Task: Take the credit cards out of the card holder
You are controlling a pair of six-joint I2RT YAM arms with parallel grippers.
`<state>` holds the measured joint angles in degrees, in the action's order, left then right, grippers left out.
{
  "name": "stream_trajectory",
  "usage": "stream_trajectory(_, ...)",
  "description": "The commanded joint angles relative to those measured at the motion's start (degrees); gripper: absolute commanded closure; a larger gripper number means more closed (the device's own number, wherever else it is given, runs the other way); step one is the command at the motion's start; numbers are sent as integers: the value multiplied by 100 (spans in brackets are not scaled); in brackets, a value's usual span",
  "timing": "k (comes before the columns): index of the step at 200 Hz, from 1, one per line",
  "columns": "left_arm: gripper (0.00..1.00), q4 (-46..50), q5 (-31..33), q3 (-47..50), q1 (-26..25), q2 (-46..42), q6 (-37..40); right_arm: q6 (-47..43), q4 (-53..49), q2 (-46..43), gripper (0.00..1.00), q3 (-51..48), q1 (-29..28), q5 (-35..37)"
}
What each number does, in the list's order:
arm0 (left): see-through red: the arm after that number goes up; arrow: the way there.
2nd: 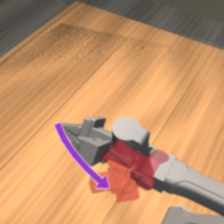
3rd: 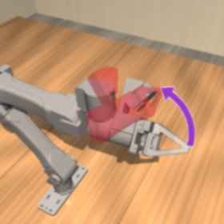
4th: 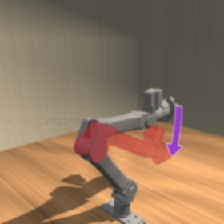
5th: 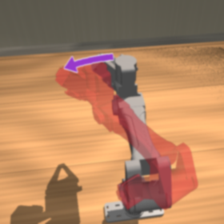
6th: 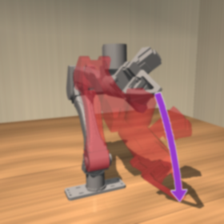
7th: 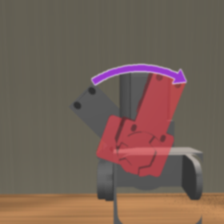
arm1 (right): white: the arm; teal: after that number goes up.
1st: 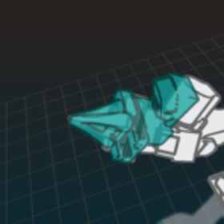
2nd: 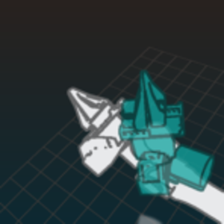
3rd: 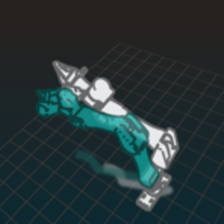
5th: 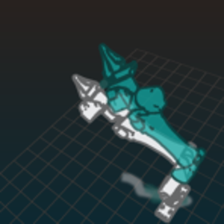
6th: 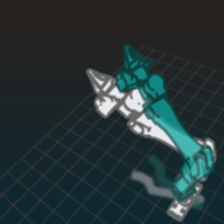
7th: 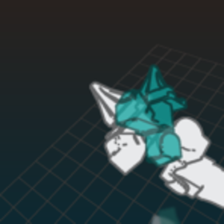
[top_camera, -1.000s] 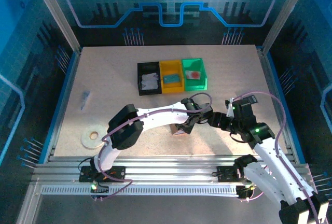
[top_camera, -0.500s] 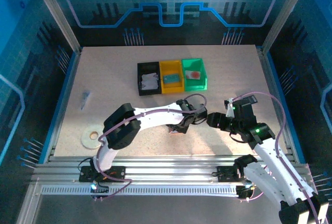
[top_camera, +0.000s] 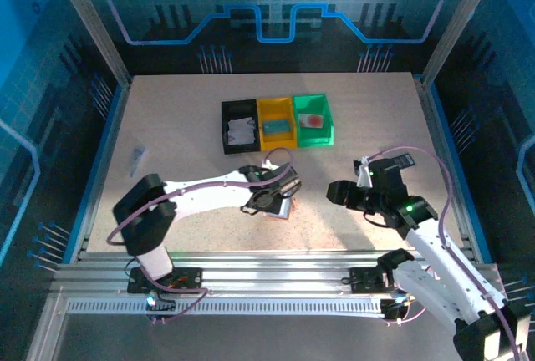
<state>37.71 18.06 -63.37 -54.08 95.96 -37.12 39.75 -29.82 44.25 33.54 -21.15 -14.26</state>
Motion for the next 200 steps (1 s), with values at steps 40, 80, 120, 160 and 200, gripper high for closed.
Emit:
stream_trajectory(40,100,-1758,-1179,1022,346,-616,-153,1313,1686,1025,60,-45,-1519,449)
stream_trajectory(80,100,-2265,-1288,1374,355,-939,-216,2296,2595,1704,67,-67,-2143,1017)
stream_trajectory(120,100,-2368,-1229,1764,457,-1228,-275,2514,2914,2473,67,67,-2253,1020)
stream_trajectory(160,100,-2577,-1313,2209,579,-1343,-440,2535,3029,2998,65,189,-2315,1129)
stream_trajectory(200,100,-2776,-1363,2571,630,-1400,-533,2311,2956,3345,63,308,-2358,1276)
